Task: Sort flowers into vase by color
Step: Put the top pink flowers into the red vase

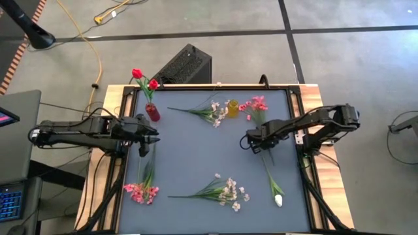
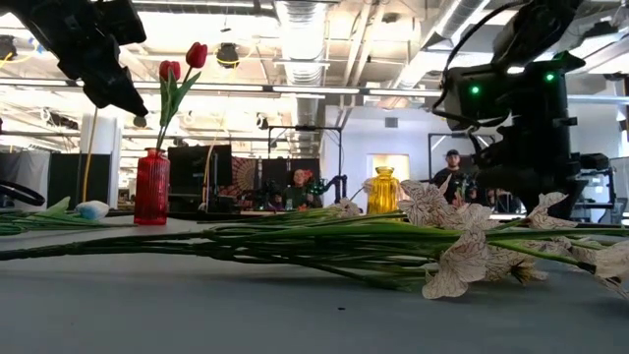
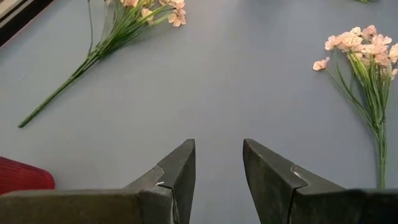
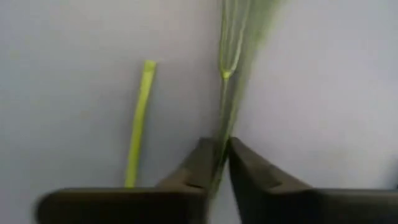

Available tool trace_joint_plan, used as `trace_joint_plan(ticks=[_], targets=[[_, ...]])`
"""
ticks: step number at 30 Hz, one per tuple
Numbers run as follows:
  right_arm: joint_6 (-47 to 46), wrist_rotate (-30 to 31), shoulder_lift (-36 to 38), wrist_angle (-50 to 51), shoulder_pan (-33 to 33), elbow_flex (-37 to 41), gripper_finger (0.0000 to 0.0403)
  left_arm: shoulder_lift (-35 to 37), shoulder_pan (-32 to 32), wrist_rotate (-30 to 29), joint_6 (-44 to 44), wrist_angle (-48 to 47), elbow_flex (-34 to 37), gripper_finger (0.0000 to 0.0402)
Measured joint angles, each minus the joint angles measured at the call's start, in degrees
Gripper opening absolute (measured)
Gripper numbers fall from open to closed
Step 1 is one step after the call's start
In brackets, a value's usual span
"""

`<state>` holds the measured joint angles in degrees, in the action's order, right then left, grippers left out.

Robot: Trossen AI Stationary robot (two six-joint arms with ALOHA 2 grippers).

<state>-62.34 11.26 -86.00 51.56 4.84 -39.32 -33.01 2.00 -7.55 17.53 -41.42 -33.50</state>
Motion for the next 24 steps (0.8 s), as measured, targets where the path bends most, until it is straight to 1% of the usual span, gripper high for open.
trace_joint_plan(ticks=[2, 3, 6, 9, 13, 20, 24], targets=[[-0.1, 0.2, 0.0, 0.7, 0.7, 0.1, 0.0024, 0.0, 0.0, 0.0, 0.1, -0.1, 0.0, 0.0122], [-0.3, 0.4, 0.0, 1.0, 1.1, 0.1, 0.0017, 0.0, 0.0, 0.0, 0.1, -0.1, 0.0, 0.0122], [-1.8, 1.8, 0.7, 2.6, 2.2, 0.2, 0.0023, 0.0, 0.0, 0.0, 0.1, -0.2, 0.0, 0.0122], [-3.5, 4.6, 2.7, 7.4, 2.9, -0.2, 0.0031, 0.0, 0.0, 0.1, 0.1, -0.3, 0.0, 0.0122], [-6.7, 8.6, 7.3, 10.7, 2.8, -1.4, 0.0018, 0.0, 0.0, 0.2, 0.1, -0.3, 0.0, 0.0122], [-9.1, 17.7, 18.5, 9.7, 1.0, -2.9, 0.0023, 0.0, 0.0, 0.3, 0.1, -0.3, 0.0, 0.0122], [-9.7, 25.2, 25.2, 7.0, -1.3, -3.2, 0.0022, 0.0, 0.0, 2.5, -0.4, -0.3, 0.0, 0.0122]])
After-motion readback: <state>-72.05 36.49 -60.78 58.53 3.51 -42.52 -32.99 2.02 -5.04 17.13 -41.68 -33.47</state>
